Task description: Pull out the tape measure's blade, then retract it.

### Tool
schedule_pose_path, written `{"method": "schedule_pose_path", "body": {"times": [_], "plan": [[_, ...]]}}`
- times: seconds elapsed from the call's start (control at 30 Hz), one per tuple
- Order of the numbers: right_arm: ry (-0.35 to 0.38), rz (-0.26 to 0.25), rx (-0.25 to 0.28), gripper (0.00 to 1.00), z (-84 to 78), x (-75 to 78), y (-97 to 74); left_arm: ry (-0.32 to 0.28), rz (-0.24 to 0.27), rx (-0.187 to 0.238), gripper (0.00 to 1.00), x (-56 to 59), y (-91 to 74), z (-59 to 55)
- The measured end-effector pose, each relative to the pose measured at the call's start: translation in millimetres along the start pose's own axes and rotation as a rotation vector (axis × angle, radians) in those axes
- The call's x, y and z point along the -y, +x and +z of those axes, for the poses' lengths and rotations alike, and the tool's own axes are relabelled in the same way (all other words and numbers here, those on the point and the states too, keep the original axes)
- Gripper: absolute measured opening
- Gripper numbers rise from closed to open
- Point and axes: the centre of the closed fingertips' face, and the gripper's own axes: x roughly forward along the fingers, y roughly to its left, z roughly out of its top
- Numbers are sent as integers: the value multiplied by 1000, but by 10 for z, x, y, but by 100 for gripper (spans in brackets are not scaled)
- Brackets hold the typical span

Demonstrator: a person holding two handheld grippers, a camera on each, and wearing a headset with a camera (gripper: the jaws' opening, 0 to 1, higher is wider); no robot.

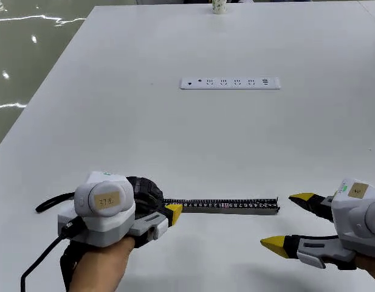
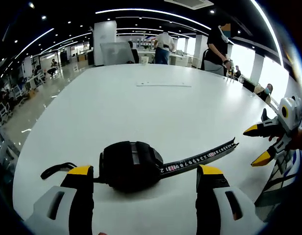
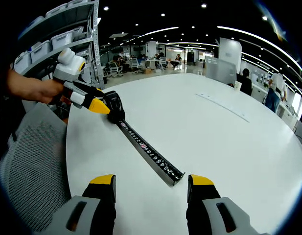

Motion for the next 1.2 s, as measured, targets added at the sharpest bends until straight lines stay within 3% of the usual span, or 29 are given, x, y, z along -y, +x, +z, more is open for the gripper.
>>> {"method": "schedule_pose_path", "body": {"times": [0.57,1.0,1.2], "plan": [[-117,83,-50,41,-45,200,182,-41,53,-2,68,-121,107,36],[-224,142,-133,26,-160,348,302,-53,66,-17,56,-175,146,15],[-260,167,-166,21,-192,371,335,-51,66,-20,56,-193,179,14]]}}
